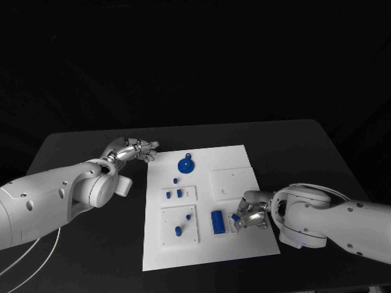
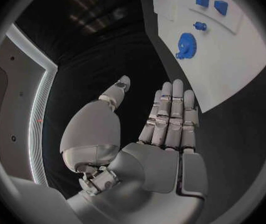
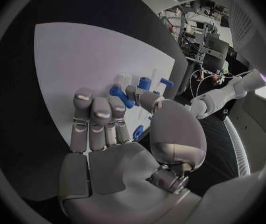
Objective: Assemble the parts on the task board
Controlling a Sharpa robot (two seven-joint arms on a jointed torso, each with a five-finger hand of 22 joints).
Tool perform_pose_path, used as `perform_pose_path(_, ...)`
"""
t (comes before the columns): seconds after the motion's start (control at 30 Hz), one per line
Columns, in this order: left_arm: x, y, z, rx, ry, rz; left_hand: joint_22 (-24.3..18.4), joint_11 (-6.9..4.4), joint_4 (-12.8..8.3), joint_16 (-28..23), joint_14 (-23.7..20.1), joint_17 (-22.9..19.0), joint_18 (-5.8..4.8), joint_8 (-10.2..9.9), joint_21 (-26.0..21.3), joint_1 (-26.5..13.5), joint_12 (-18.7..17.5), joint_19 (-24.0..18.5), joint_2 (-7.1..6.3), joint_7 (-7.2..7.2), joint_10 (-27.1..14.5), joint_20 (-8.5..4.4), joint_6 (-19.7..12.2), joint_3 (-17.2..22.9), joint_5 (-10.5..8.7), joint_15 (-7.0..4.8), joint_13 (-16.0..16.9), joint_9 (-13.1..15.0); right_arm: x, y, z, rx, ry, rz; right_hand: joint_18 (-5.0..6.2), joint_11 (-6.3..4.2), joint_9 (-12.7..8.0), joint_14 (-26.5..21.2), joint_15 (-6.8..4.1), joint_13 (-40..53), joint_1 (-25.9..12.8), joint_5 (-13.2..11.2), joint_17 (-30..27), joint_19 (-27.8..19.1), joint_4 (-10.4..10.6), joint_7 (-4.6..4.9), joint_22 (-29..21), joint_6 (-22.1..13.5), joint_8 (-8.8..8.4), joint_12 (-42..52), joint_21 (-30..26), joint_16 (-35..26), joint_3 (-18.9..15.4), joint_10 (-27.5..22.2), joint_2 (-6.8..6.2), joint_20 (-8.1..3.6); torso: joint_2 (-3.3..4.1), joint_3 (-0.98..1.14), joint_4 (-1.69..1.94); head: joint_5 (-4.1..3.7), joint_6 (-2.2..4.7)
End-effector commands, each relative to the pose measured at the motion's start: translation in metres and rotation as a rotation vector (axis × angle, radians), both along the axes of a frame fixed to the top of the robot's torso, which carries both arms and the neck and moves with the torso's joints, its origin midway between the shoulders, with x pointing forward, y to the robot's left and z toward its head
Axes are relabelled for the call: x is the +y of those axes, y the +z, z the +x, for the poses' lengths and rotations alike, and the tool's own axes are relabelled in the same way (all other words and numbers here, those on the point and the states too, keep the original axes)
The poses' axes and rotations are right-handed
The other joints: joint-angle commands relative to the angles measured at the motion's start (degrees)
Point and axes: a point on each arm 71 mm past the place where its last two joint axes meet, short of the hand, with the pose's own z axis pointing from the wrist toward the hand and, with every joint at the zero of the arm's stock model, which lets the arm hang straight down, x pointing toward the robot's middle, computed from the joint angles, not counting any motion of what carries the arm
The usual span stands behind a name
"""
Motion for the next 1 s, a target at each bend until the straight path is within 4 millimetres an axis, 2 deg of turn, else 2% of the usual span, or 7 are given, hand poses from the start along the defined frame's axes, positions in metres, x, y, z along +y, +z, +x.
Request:
perform_pose_path(0.03,-0.0021,0.0007,-0.0003,0.000,-0.011,-0.010,0.0,-0.16,-0.1,-0.4,0.3,0.1,0.82,0.1,-0.2,-0.2,-0.1,0.0,0.43,-0.12,-0.2,-0.01,-0.3,-0.4,0.24,0.06,-0.1,-0.1,0.0008,-0.0003,0.0009,-0.021,0.010,-0.017,0.85,-0.24,-0.2,0.0,-0.52,0.0,-0.7,-0.6,-0.1,0.2,0.5,-0.07,0.5,0.5,-0.21,0.1,0.0,-0.3,0.0,0.0,-0.18,-0.16,-0.02,0.00,-0.01,-0.05,0.06)
perform_pose_path(0.17,-0.0018,0.0006,-0.0004,0.002,-0.011,-0.010,0.0,-0.16,-0.1,-0.4,0.3,0.1,0.82,0.1,-0.2,-0.2,-0.1,0.0,0.44,-0.13,-0.2,-0.01,-0.3,-0.4,0.24,0.06,-0.1,-0.1,0.0025,-0.0018,0.0004,-0.009,0.020,-0.025,0.85,-0.28,-0.4,0.0,-0.56,0.0,-1.8,-1.5,-0.1,0.2,1.5,-0.12,0.5,0.7,-0.29,0.2,0.0,-0.3,-0.1,0.0,-0.63,-0.16,-0.02,0.01,0.02,-0.01,0.09)
perform_pose_path(0.33,-0.0019,0.0004,-0.0003,0.004,-0.011,-0.009,0.0,-0.16,-0.1,-0.4,0.3,0.1,0.81,0.1,-0.2,-0.3,-0.1,0.0,0.45,-0.13,-0.2,0.00,-0.3,-0.4,0.23,0.07,-0.1,-0.1,0.0035,-0.0037,0.0002,-0.005,0.024,-0.028,0.85,-0.36,-0.8,0.0,-0.66,-0.2,-3.5,-5.1,-0.1,0.3,3.7,-0.19,0.4,0.9,-0.47,0.0,-0.1,-0.3,0.3,-0.2,-2.35,-0.29,-0.01,0.00,-0.03,0.02,0.06)
perform_pose_path(0.57,-0.0009,0.0003,-0.0003,0.005,-0.009,-0.008,0.1,-0.15,0.0,-0.4,0.3,0.1,0.81,0.1,-0.2,-0.3,-0.1,0.0,0.48,-0.13,-0.3,0.00,-0.3,-0.4,0.24,0.07,-0.1,-0.1,0.0037,-0.0043,0.0011,-0.013,0.025,-0.033,0.85,-0.39,-1.2,0.0,-0.70,-0.2,-4.4,-7.8,-0.1,0.4,5.5,-0.22,0.4,1.1,-0.56,0.1,-0.2,-0.3,0.6,-0.2,-3.20,-0.42,0.00,0.01,0.01,0.06,0.07)
perform_pose_path(1.0,-0.0004,0.0000,-0.0002,0.009,-0.008,-0.007,0.1,-0.15,0.0,-0.5,0.3,0.2,0.81,0.1,-0.3,-0.4,-0.1,0.0,0.54,-0.14,-0.3,0.00,-0.3,-0.4,0.25,0.08,-0.1,-0.1,0.0051,-0.0055,0.0001,-0.006,0.035,-0.032,0.85,-0.40,-1.2,0.0,-0.71,-0.2,-4.9,-8.3,-0.1,0.4,6.1,-0.23,0.4,1.2,-0.55,0.1,-0.2,-0.3,0.5,-0.3,-3.54,-0.44,-0.01,0.01,-0.04,0.21,0.00)
